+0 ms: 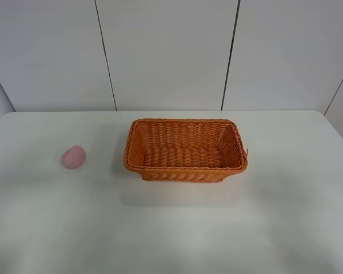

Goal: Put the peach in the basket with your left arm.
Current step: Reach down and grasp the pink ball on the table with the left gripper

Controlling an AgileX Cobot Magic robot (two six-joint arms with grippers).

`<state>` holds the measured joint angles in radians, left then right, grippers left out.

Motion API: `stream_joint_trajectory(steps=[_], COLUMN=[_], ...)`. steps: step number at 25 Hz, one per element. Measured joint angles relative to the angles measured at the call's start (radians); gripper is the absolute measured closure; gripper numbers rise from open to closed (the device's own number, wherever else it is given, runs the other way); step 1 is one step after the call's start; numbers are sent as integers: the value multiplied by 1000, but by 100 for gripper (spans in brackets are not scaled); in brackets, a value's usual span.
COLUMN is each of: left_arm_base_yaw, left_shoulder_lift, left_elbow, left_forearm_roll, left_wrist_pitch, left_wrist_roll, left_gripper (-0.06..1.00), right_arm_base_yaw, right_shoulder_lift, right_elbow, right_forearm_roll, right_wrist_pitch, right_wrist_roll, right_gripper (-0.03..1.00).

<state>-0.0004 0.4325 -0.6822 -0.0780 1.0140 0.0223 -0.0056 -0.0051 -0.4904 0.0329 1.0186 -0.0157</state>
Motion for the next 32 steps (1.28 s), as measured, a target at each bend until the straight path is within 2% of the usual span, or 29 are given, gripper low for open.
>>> stream_joint_trajectory(steps=[6, 11, 16, 22, 25, 32], left_arm_base_yaw=[0, 0, 0, 0, 0, 0], left_shoulder_lift=[529, 942, 1324, 1625, 1717, 1816], left_elbow=[-192, -432, -709, -976, -1036, -1042], left_forearm_roll=[0, 0, 0, -1, -1, -1], left_wrist_pitch=[-163, -249, -221, -129, -121, -72], left_wrist_roll=[6, 16, 20, 20, 20, 20], left_gripper=[19, 19, 19, 19, 19, 19], right_arm_base_yaw=[0, 0, 0, 0, 0, 0], right_shoulder_lift=[0, 0, 0, 0, 0, 0], right_elbow=[0, 0, 0, 0, 0, 0], right_forearm_roll=[0, 0, 0, 0, 0, 0], right_wrist_pitch=[0, 0, 0, 0, 0, 0], right_wrist_roll=[0, 0, 0, 0, 0, 0], right_gripper=[27, 27, 27, 27, 27, 27])
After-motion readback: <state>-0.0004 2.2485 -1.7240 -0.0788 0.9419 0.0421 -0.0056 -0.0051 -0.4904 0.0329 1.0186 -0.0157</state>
